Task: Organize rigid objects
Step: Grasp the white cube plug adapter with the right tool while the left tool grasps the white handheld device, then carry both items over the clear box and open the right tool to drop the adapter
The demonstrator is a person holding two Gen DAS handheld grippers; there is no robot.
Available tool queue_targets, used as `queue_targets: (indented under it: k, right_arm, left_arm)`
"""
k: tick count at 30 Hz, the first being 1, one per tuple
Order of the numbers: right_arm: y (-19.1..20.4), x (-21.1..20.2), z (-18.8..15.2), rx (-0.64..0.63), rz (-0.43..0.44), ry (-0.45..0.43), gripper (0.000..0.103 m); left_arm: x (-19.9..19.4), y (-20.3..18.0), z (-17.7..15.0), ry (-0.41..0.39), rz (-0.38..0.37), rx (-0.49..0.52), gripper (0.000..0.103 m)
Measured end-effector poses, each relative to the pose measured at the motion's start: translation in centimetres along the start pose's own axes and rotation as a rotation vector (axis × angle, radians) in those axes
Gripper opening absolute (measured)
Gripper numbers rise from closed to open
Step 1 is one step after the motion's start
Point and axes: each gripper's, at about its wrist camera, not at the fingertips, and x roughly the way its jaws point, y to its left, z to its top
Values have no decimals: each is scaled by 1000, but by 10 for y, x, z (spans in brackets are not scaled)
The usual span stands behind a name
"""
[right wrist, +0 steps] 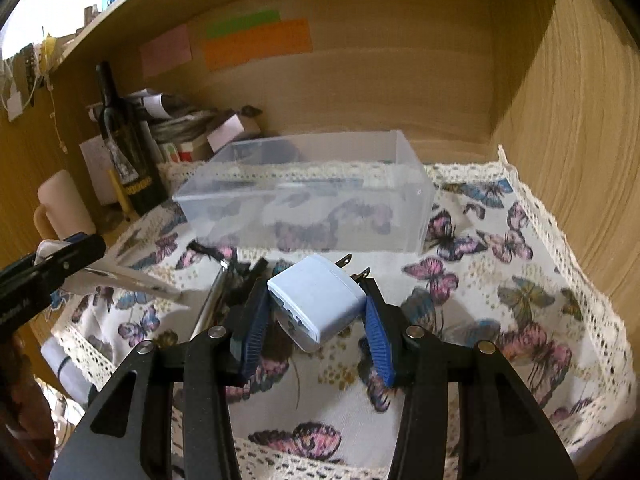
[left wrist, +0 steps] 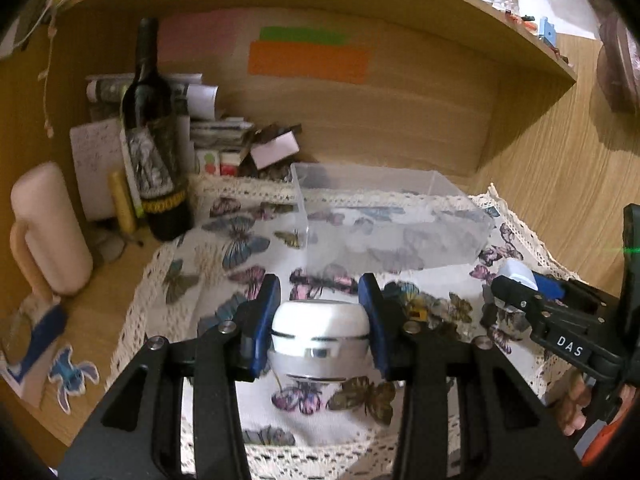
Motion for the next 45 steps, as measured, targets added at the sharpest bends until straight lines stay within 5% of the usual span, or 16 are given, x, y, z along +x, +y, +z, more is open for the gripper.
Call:
queue_targets:
  k: [29, 45]
  right_arm:
    - [-17, 4, 100, -67, -44, -148, 42]
    - [-21, 80, 117, -77, -76, -16, 42]
  left_arm:
    - [28, -19, 150, -112, -31, 74, 40]
    - [125, -22, 158, 7, -13, 104, 40]
